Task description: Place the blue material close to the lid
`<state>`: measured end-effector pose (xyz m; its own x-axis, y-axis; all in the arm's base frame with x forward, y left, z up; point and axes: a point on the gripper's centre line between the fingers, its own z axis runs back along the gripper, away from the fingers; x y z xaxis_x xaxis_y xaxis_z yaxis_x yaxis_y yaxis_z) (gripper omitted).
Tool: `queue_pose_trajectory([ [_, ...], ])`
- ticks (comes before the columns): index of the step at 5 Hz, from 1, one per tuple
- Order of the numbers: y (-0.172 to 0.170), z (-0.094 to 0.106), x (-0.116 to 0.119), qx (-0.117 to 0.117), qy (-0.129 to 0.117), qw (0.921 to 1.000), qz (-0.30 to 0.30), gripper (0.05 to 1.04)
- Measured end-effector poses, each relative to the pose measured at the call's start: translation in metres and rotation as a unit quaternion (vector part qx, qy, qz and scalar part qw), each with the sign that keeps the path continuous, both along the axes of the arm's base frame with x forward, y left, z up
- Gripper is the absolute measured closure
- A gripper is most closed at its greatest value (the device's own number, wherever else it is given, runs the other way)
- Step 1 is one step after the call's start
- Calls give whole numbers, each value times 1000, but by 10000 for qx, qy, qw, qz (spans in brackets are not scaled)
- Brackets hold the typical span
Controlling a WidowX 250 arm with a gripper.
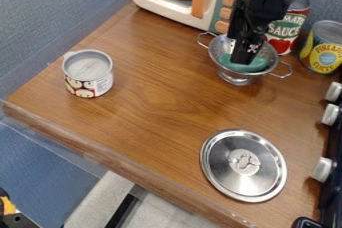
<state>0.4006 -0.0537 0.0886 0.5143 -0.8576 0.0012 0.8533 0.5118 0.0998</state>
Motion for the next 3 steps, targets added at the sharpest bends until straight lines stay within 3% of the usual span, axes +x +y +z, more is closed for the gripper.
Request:
queue_pose_trajectory([
  [1,5,-15,0,192,251,9994,125,83],
  [2,5,-31,3,224,404,9988,175,84],
  [3,5,-30,7,207,263,9992,229,134],
])
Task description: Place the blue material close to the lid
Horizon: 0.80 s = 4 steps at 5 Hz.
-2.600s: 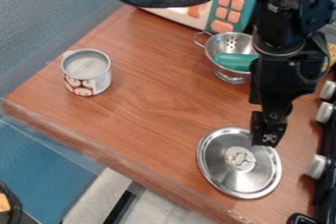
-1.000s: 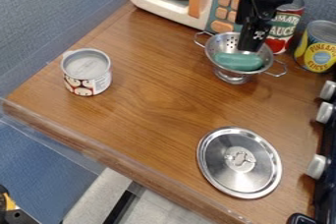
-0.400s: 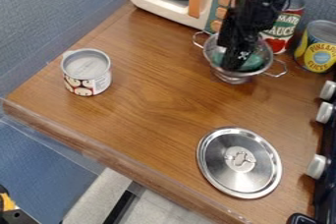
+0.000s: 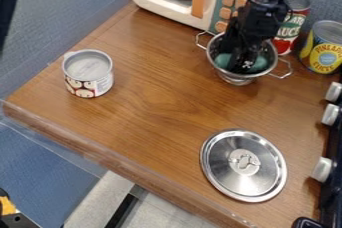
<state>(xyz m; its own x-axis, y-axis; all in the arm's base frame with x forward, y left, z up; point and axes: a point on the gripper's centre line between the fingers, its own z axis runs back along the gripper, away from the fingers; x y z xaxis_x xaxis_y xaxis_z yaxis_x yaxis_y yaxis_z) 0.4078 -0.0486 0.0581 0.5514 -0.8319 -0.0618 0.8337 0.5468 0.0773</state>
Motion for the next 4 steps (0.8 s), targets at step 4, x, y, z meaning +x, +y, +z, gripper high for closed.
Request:
queue_pose_trajectory([
  [4,0,31,-6,65,-469,9989,69,621],
])
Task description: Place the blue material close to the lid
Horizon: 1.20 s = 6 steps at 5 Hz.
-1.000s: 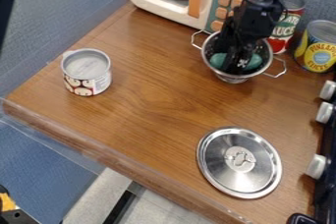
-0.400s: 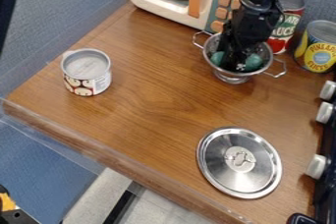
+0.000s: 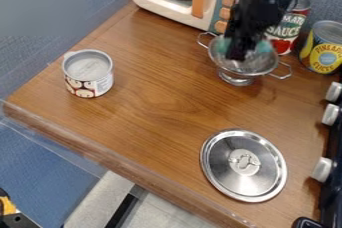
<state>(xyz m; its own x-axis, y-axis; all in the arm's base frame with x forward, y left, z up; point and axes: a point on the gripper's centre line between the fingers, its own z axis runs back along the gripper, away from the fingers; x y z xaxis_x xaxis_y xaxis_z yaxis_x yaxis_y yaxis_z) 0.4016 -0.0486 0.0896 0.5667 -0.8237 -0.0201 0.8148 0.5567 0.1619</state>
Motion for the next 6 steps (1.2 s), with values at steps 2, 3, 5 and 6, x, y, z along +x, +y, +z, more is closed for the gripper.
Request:
queue_pose_trajectory([
  [2,26,49,-36,-280,-434,9986,140,621],
  [3,33,55,-64,-271,-466,9985,-34,621],
  [5,45,11,-122,-379,83,9991,-196,621],
  [6,45,-8,-143,-358,333,9981,-379,621],
])
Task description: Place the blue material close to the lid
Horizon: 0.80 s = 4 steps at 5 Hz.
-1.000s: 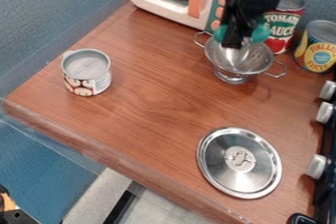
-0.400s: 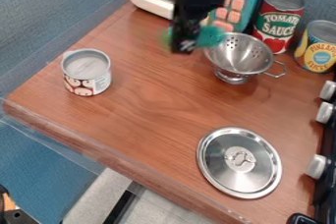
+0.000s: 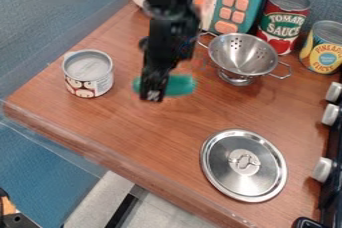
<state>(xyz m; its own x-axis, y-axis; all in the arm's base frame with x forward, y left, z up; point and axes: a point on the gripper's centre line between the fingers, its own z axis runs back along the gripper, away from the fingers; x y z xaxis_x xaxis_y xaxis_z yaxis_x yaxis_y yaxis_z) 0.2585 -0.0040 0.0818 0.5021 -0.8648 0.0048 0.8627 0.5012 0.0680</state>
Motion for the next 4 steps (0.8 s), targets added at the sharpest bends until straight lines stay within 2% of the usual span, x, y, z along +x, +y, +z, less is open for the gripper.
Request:
queue_pose_trajectory([
  [1,-3,-12,-13,173,75,9997,-129,621],
  [2,-2,-26,-21,206,16,9988,-434,621],
  [3,-10,-35,-27,298,89,9968,-736,621],
  [4,-13,-44,-30,218,389,9951,-877,572],
])
